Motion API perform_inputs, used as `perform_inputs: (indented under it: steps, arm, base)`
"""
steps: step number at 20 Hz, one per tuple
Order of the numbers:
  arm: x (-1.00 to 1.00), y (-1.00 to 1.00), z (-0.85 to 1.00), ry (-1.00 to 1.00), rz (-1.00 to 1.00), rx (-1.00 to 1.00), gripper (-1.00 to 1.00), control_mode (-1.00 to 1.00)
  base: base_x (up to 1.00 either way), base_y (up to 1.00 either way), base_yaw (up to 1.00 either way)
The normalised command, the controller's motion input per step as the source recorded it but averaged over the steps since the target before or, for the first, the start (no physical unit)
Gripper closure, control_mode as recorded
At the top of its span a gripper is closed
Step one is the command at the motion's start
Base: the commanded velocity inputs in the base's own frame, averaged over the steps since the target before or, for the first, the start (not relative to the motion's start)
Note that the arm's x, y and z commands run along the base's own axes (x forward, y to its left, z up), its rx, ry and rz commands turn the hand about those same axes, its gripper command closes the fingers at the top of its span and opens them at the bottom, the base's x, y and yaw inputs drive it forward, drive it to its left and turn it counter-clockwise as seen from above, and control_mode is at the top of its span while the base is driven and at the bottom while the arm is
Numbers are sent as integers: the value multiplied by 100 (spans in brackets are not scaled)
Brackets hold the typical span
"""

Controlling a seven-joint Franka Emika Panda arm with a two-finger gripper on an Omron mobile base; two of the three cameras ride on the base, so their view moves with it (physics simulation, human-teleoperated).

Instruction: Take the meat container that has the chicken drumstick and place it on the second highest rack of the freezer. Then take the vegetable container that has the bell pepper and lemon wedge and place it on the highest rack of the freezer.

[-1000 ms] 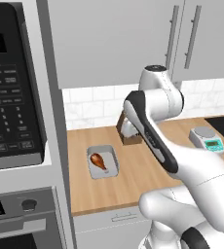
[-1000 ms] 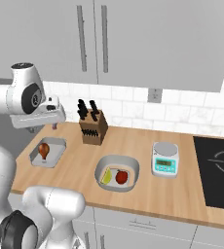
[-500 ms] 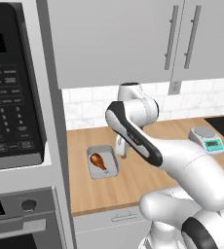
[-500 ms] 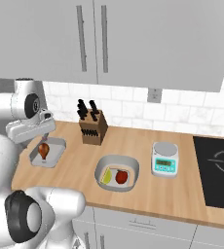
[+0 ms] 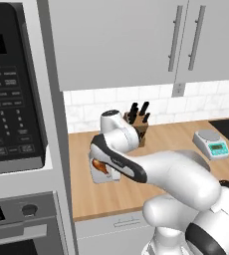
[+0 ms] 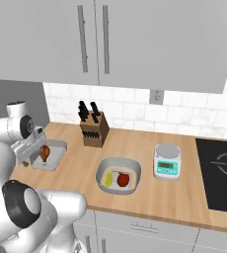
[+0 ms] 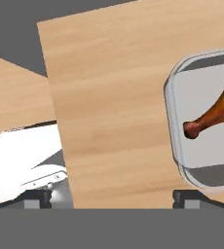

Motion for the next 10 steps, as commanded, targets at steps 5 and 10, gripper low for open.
perform_inputs:
  steps: [5,10]
  arm:
    - [46,12,-45,0,19,0,-100,-100]
    - [36,1,-35,-1,7,0,-100,-100]
  base:
    - [0,0,0]
    - [0,0,0]
